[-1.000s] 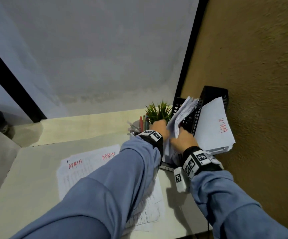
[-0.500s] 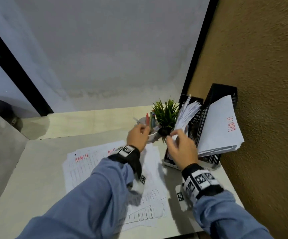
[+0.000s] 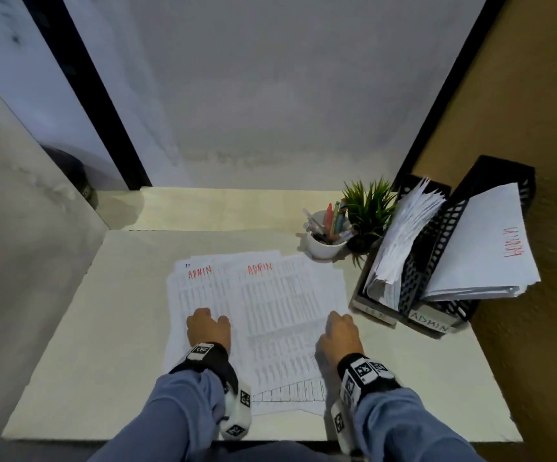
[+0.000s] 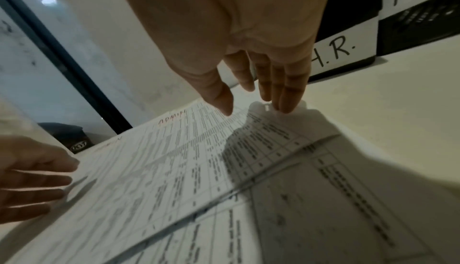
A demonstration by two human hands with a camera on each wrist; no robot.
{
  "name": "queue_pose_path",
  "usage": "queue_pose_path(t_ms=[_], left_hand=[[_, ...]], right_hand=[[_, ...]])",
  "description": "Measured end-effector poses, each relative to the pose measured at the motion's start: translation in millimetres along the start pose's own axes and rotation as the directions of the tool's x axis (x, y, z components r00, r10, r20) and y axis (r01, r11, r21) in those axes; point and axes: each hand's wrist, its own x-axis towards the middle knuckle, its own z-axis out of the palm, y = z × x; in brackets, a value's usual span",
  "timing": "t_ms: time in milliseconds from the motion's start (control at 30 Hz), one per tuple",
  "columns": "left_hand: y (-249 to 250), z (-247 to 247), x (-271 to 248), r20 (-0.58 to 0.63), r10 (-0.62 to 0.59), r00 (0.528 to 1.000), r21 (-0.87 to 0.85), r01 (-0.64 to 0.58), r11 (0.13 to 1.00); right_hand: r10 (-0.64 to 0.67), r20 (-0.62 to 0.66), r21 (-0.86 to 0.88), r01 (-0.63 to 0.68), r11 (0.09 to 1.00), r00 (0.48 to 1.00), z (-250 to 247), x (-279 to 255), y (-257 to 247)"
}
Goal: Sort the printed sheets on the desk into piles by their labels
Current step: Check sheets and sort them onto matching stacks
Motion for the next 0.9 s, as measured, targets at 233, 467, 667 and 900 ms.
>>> queue_pose_path(t_ms=[233,467,667,900], left_hand=[[-7,16,-12,0.097,-0.04,0.995,-0.212,0.06,0.976],[-7,15,-20,0.295,0.129,0.947,-0.144,-0.089,0.986],[-30,15,-5,0.447,0.123,0.886,-0.282,0.009,0.959],[-8,-26,-26,0.558,0.188,0.808,-0.447,0.102,0.889]], right_hand=[[0.004,-0.033,0.012,-0.004,1.0,0.999,7,-4,-8],[0.043,-0.025,0.096,-0.04,0.995,0.999,13,0,-3],[0.054,-0.084,0.491,-0.006,0.871,0.995,-3,4,-1],[0.107,0.169,0.939,-0.193,0.284,0.98,-12,-1,-19]])
